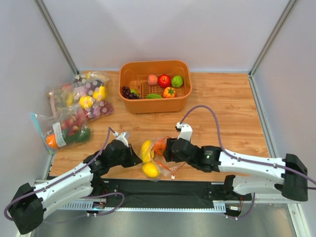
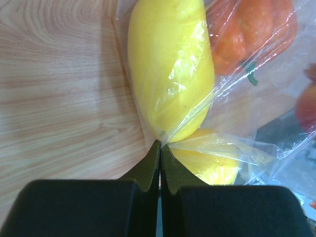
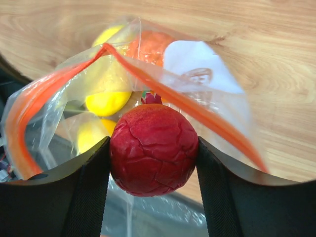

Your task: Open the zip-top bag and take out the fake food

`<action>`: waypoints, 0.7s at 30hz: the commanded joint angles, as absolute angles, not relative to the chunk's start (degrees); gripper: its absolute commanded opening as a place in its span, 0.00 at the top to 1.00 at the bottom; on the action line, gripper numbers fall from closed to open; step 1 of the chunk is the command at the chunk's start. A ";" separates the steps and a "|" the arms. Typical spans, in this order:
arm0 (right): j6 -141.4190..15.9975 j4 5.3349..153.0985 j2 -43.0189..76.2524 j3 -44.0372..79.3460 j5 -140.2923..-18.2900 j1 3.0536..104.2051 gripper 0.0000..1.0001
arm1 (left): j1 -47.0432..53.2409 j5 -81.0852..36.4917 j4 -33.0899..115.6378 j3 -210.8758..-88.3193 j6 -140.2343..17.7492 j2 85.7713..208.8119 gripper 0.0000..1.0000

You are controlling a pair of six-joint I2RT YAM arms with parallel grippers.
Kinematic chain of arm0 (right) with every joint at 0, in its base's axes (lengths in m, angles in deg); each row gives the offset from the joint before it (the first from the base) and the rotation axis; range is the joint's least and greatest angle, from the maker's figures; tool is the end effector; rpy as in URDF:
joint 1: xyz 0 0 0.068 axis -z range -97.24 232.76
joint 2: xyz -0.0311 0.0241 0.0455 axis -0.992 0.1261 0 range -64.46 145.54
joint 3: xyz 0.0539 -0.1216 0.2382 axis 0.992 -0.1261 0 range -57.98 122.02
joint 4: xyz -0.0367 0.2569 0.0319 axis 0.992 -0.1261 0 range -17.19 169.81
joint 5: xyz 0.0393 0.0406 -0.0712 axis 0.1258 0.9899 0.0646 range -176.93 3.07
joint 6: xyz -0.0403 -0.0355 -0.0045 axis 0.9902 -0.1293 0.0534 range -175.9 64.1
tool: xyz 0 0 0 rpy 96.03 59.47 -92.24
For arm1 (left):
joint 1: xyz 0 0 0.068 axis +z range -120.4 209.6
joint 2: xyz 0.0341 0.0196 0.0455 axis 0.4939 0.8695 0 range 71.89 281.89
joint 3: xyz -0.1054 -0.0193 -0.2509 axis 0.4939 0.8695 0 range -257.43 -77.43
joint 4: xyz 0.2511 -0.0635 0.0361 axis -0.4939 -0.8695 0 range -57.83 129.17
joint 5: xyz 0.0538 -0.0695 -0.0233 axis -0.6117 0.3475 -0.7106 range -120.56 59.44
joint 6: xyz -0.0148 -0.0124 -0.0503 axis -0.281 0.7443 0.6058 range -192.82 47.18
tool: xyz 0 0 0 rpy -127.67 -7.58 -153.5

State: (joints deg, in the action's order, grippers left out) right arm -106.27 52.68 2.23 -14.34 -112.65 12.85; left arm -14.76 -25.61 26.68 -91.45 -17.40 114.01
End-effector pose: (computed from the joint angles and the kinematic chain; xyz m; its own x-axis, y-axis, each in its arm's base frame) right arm 0.0943 0.2129 0.2338 -0.7464 -0.0208 -0.6651 -0.2756 0.9194 0.2805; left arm 0.1063 -0.1083 0.1569 -0.8761 -0.2907 -0.3847 0.0388 0.7527 -0.6572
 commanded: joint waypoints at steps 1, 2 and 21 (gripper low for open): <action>-105.12 48.88 -4.07 -16.84 -111.72 12.62 0.59 | -14.43 -27.04 27.04 -90.70 -17.19 113.46 1.00; -105.11 48.61 -5.56 -17.37 -111.11 12.62 0.59 | -14.43 -27.13 26.95 -90.79 -17.27 113.54 1.00; -90.98 31.56 -18.25 1.51 -117.79 16.65 0.64 | -14.35 -26.69 25.19 -92.55 -19.47 112.84 1.00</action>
State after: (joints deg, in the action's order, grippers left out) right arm -97.24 34.97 -20.85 -3.44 -114.96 14.38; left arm -14.61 -26.61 25.15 -91.10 -18.10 113.56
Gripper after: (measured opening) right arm 0.639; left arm 0.006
